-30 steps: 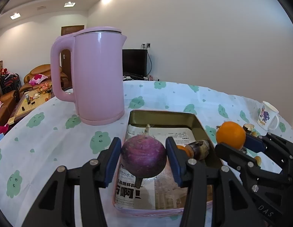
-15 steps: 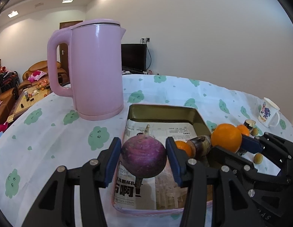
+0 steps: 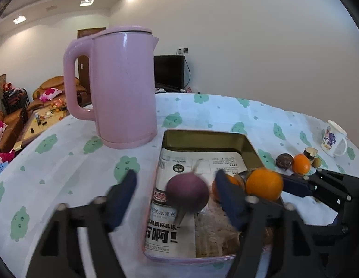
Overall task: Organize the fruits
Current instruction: 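Open the left gripper to drop the turnip while the right releases the orange into the box, then grasp a dark brown round fruit with the left gripper while the right grasps a small yellow fruit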
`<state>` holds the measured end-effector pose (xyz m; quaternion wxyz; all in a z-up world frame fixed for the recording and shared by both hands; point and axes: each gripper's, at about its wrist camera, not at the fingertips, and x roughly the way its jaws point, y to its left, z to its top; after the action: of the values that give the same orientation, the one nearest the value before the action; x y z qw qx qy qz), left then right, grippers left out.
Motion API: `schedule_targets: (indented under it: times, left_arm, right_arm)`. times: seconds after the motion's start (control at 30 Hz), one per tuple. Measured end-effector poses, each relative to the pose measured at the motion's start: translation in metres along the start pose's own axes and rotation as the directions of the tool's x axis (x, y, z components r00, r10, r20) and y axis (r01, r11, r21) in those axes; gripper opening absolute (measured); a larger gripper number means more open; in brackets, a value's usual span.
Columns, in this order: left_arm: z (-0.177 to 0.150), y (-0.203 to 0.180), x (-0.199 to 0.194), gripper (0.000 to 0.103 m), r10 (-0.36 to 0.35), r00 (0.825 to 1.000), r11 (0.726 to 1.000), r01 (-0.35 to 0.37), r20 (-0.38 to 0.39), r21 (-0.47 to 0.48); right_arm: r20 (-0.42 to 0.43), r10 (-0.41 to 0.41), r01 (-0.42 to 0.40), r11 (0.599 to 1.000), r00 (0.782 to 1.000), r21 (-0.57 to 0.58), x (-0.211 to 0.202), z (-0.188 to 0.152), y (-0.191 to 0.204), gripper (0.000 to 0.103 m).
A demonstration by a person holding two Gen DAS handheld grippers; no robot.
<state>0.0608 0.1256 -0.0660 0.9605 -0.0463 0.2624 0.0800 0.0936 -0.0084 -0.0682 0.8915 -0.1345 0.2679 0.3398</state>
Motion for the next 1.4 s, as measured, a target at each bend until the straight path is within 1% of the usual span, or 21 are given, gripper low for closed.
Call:
schedule_targets:
  times: [0.03, 0.07, 0.13, 0.17, 0.27, 0.37, 0.43, 0.53, 0.6, 0.7, 0.77, 0.87, 0.97, 1.0, 1.03, 1.17, 1.2, 1.23, 1.3, 1.33, 1.4]
  left_arm:
    - [0.0, -0.001, -0.001, 0.077, 0.001, 1.0, 1.0, -0.001, 0.005, 0.0]
    - [0.001, -0.001, -0.002, 0.077, 0.001, 1.0, 1.0, -0.001, 0.007, -0.004]
    - [0.003, -0.001, -0.006, 0.077, -0.001, 1.0, 1.0, 0.002, 0.016, -0.018]
    - [0.005, -0.001, -0.008, 0.079, -0.002, 1.0, 1.0, 0.003, 0.024, -0.026]
    - [0.01, -0.004, -0.016, 0.082, -0.017, 0.999, 0.999, 0.018, 0.046, -0.032]
    - [0.014, -0.015, -0.021, 0.086, -0.037, 0.998, 0.999, 0.039, 0.06, -0.024]
    - [0.015, -0.025, -0.022, 0.086, -0.059, 0.997, 0.998, 0.059, 0.059, -0.014]
    - [0.014, -0.046, -0.019, 0.086, -0.086, 0.995, 0.996, 0.085, 0.043, 0.018]
    - [0.013, -0.06, -0.017, 0.086, -0.105, 0.994, 0.994, 0.104, 0.029, 0.036]
    - [0.012, -0.082, -0.014, 0.086, -0.133, 0.991, 0.989, 0.132, 0.011, 0.071]
    - [0.011, -0.094, -0.013, 0.086, -0.143, 0.99, 0.985, 0.142, 0.004, 0.093]
    - [0.011, -0.111, -0.008, 0.087, -0.154, 0.988, 0.98, 0.155, -0.012, 0.125]
    - [0.01, -0.121, 0.0, 0.087, -0.154, 0.987, 0.979, 0.158, -0.038, 0.133]
    - [0.009, -0.124, 0.002, 0.087, -0.156, 0.987, 0.978, 0.16, -0.044, 0.135]
    - [0.009, -0.126, 0.003, 0.087, -0.153, 0.987, 0.978, 0.159, -0.048, 0.137]
    - [0.008, -0.134, 0.006, 0.087, -0.15, 0.987, 0.976, 0.157, -0.056, 0.153]
    - [0.008, -0.136, 0.007, 0.087, -0.152, 0.987, 0.975, 0.16, -0.059, 0.155]
    - [0.008, -0.136, 0.007, 0.087, -0.155, 0.986, 0.974, 0.163, -0.062, 0.155]
    - [0.008, -0.139, 0.009, 0.087, -0.159, 0.985, 0.973, 0.167, -0.068, 0.157]
    - [0.008, -0.14, 0.009, 0.087, -0.161, 0.985, 0.973, 0.17, -0.069, 0.158]
    - [0.008, -0.143, 0.009, 0.087, -0.164, 0.984, 0.97, 0.174, -0.07, 0.168]
  right_arm:
    - [0.006, -0.005, 0.005, 1.0, 1.0, 0.001, -0.001, 0.0, 0.0, 0.05]
    - [0.02, -0.008, 0.008, 1.0, 1.0, 0.002, -0.004, 0.0, -0.001, 0.052]
    - [0.038, -0.021, 0.021, 1.0, 0.999, 0.002, -0.011, 0.0, -0.003, 0.052]
    - [0.045, -0.027, 0.027, 1.0, 0.999, 0.004, -0.015, 0.001, -0.006, 0.052]
    - [0.066, -0.069, 0.069, 0.998, 0.995, 0.006, -0.032, 0.001, -0.019, 0.052]
    - [0.065, -0.137, 0.135, 0.99, 0.988, 0.031, -0.051, -0.005, -0.048, 0.052]
    - [0.061, -0.174, 0.17, 0.983, 0.983, 0.066, -0.062, -0.011, -0.068, 0.052]
    - [0.034, -0.244, 0.237, 0.962, 0.969, 0.137, -0.074, -0.024, -0.106, 0.052]
    - [0.009, -0.264, 0.257, 0.946, 0.965, 0.197, -0.079, -0.032, -0.13, 0.052]
    - [-0.021, -0.263, 0.259, 0.932, 0.965, 0.254, -0.083, -0.045, -0.153, 0.052]
    - [-0.045, -0.246, 0.248, 0.929, 0.968, 0.276, -0.082, -0.052, -0.16, 0.052]
    - [-0.078, -0.171, 0.187, 0.933, 0.982, 0.308, -0.077, -0.063, -0.165, 0.052]
    - [-0.109, -0.125, 0.151, 0.949, 0.986, 0.276, -0.07, -0.067, -0.156, 0.049]
    - [-0.123, -0.112, 0.142, 0.953, 0.986, 0.266, -0.067, -0.069, -0.154, 0.045]
    - [-0.134, -0.107, 0.139, 0.956, 0.985, 0.259, -0.064, -0.069, -0.152, 0.043]
    - [-0.184, -0.07, 0.115, 0.962, 0.981, 0.247, -0.055, -0.072, -0.148, 0.04]
    - [-0.196, -0.067, 0.114, 0.963, 0.978, 0.244, -0.054, -0.073, -0.148, 0.034]
    - [-0.207, -0.057, 0.108, 0.964, 0.977, 0.243, -0.051, -0.073, -0.148, 0.031]
    - [-0.237, -0.022, 0.08, 0.968, 0.971, 0.236, -0.046, -0.075, -0.145, 0.03]
    - [-0.256, -0.02, 0.08, 0.971, 0.967, 0.227, -0.043, -0.076, -0.143, 0.026]
    - [-0.259, -0.037, 0.092, 0.975, 0.965, 0.204, -0.043, -0.076, -0.139, 0.026]
